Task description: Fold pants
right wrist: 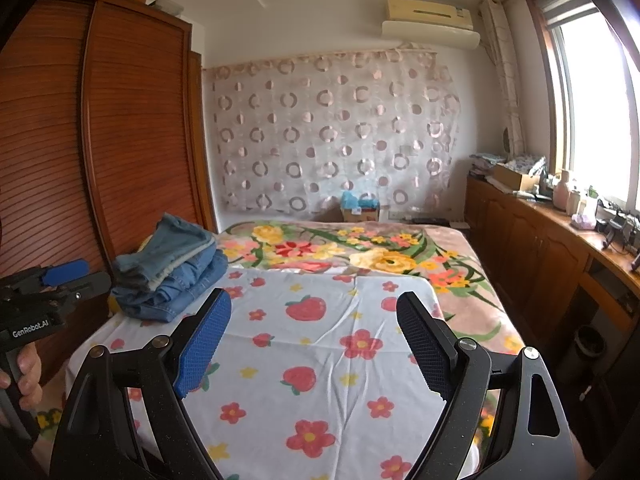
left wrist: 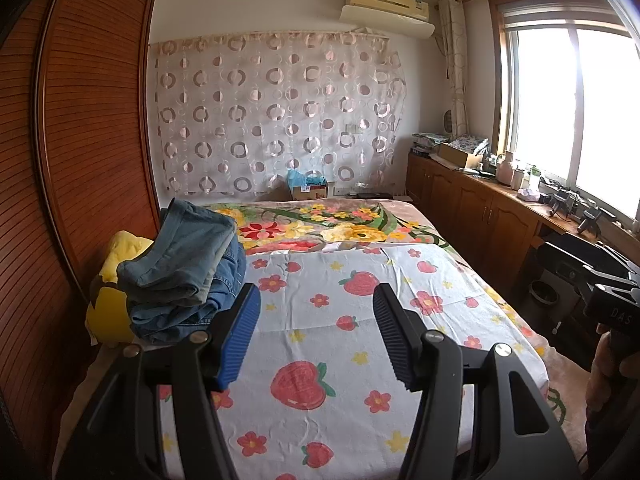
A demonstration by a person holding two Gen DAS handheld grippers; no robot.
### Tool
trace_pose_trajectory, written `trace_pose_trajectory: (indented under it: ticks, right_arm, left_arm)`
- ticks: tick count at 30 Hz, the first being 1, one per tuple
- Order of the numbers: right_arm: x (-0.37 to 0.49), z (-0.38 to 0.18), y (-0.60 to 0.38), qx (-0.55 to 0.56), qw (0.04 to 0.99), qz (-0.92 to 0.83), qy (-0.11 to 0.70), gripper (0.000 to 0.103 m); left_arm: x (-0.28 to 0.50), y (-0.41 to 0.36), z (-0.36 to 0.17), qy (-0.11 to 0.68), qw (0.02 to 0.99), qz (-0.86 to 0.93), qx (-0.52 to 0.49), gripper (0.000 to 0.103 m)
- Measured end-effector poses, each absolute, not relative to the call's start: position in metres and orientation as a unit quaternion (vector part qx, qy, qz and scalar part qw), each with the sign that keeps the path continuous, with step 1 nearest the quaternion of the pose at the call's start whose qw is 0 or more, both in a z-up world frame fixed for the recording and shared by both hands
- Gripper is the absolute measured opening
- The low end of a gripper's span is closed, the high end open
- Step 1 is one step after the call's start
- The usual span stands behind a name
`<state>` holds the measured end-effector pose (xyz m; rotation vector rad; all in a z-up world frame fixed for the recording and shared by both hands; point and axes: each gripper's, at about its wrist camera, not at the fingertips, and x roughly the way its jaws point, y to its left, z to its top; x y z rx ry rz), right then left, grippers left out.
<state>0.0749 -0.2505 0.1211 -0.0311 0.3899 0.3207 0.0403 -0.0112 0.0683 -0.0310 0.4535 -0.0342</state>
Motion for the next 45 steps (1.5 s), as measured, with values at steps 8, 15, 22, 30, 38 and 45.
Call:
trace_pose_trajectory:
  ticks: [8, 15, 22, 30, 38, 45]
  right_arm:
    - [0.075, 0.1208, -0.2486, -0.016, 0.968, 0.159, 0.193, 0.087]
    - [0.0752, 0.1206, -0.2485, -0.015, 0.968, 0.159, 0.193, 0.087]
    - [0.0747, 0.1206, -0.2472, -0.015, 0.968, 0.159, 0.192, 0.087]
    - [0.0746, 0.1206, -0.2464, -0.016, 0.968, 0.16, 0.192, 0.087]
    - [0.0748, 0.1203, -0.2471, -0.015, 0.968, 0.16, 0.192, 0.087]
    - [0.0746, 0.1201, -0.2471, -0.015, 0.968, 0.161, 0.192, 0.087]
  left_arm:
    - [0.0402, -0.0113, 0.0683, 0.224, 0.974, -0.016, -0.015, 0.058]
    - [0.0398, -0.0101, 0.0691, 0.223, 0.974, -0.018, -0.014, 0.058]
    - [0.0379, -0.0112, 0.0706, 0.221, 0.975, -0.018, -0.012, 0.059]
    - [0.0381, -0.0115, 0.0712, 0.224, 0.974, -0.016, -0.011, 0.059]
    - [0.0384, -0.0111, 0.0705, 0.224, 0.974, -0.015, -0.011, 0.059]
    - [0.0386, -0.0109, 0.0705, 0.224, 0.974, -0.015, -0.011, 0.059]
